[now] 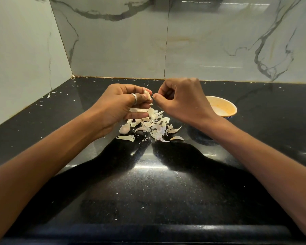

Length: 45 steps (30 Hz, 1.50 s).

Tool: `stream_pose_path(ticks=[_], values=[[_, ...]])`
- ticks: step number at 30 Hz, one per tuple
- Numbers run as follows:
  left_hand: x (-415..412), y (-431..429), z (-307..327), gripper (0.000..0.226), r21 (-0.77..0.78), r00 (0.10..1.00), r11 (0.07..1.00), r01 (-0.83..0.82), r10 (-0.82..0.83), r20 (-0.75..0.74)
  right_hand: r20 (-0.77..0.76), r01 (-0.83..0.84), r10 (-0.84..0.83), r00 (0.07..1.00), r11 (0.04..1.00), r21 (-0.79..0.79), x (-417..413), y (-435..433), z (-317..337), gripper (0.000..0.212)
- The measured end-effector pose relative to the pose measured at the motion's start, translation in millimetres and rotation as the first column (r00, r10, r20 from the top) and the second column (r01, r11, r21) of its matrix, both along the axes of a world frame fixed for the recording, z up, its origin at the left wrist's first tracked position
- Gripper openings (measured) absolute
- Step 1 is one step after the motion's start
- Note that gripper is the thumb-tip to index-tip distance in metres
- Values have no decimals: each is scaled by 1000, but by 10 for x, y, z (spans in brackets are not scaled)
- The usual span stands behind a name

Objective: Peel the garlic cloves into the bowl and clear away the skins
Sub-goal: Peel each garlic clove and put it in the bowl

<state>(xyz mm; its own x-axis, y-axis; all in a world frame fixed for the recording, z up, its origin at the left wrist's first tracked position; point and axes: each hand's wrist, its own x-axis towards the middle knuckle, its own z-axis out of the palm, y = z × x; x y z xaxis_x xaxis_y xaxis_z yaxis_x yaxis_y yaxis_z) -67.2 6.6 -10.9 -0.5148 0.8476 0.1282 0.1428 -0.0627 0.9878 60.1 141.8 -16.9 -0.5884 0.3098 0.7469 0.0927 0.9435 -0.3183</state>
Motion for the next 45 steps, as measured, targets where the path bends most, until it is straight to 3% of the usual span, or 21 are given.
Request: stream_pose_path(ticks=[7, 19, 26, 30, 38, 45], values=[[-22, 10, -7, 11, 14, 1000, 1000, -17, 17, 5, -36, -135, 136, 990, 991, 23, -5, -48, 16, 18], [16, 0, 2, 15, -21, 999, 1000, 15, -15, -32, -17, -90, 91, 996, 994, 62, -1, -38, 11, 17], [21, -10, 12, 10, -49, 998, 998, 30, -33, -56, -90, -25, 35, 995, 993, 114, 7, -57, 19, 14], [41, -10, 0, 11, -80, 995, 996, 42, -49, -82, -142, 25, -17, 990, 998, 54, 47, 34, 100, 15], [40, -20, 25, 11, -3, 999, 1000, -13, 12, -43, -47, -25, 25, 999, 1000, 7, 42, -15, 46, 21], [17, -29, 46, 10, 52, 998, 997, -64, 65, -16, 6, -36, 35, 999, 999, 11, 33, -12, 50, 10]])
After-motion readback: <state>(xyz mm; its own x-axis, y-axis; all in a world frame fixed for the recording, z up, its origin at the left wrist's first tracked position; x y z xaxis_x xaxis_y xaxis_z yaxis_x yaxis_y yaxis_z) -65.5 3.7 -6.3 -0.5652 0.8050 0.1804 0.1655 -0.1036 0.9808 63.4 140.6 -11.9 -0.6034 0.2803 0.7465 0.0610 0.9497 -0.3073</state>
